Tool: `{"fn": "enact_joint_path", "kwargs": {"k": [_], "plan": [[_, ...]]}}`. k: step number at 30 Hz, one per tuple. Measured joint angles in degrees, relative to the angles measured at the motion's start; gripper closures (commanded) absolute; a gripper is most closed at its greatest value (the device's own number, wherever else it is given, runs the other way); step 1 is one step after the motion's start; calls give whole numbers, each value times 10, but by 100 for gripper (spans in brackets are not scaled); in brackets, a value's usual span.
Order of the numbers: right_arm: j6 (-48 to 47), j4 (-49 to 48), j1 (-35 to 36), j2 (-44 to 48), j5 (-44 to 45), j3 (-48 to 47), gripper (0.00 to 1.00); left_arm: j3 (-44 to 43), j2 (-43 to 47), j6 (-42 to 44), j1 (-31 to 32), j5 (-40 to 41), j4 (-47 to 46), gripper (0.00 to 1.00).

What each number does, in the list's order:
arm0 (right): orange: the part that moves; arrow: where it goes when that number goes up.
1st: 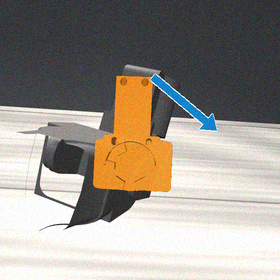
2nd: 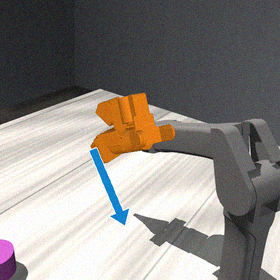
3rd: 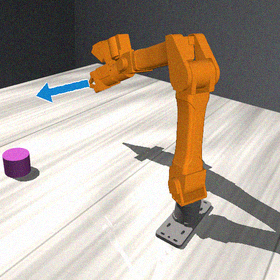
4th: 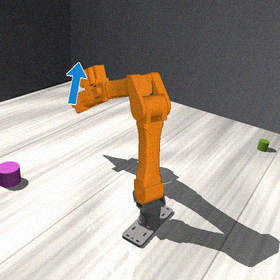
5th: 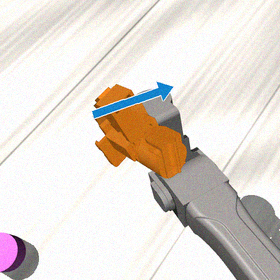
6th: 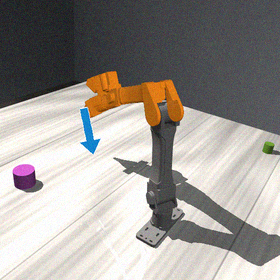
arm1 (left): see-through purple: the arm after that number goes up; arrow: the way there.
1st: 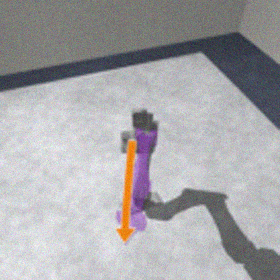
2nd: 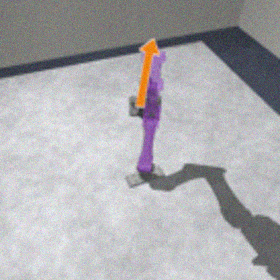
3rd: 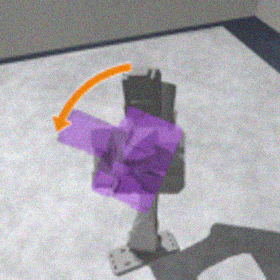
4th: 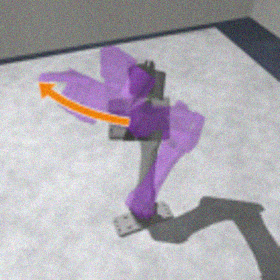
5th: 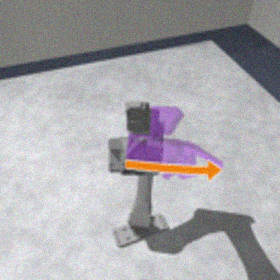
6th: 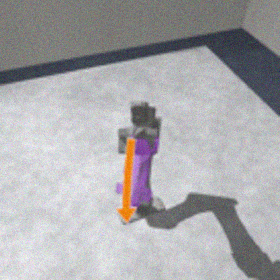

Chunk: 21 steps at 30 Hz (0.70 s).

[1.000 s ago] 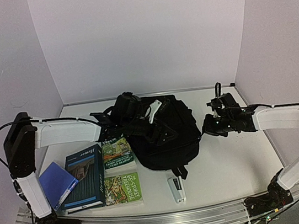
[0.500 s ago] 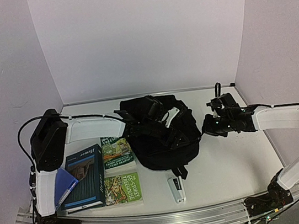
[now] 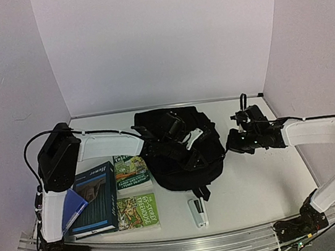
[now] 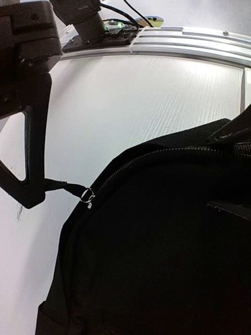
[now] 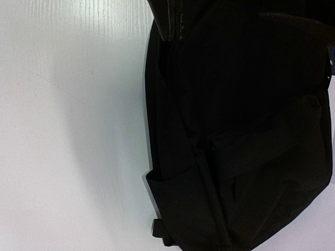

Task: Pack the student bag
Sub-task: Unzip the student bag at the center of the board.

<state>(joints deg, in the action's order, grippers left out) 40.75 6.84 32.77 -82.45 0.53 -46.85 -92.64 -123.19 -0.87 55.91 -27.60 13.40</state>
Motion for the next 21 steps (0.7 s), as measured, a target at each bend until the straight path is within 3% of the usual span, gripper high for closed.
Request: {"fn": "enact_joint_path", "kwargs": {"k": [3,21], "plan": [[0,0,0,0,1,0,100,0,0,0,1,-2,6,99],[0,3,0,-60,59,-47,100,50,81,-7,7,23,-7,100]]}}
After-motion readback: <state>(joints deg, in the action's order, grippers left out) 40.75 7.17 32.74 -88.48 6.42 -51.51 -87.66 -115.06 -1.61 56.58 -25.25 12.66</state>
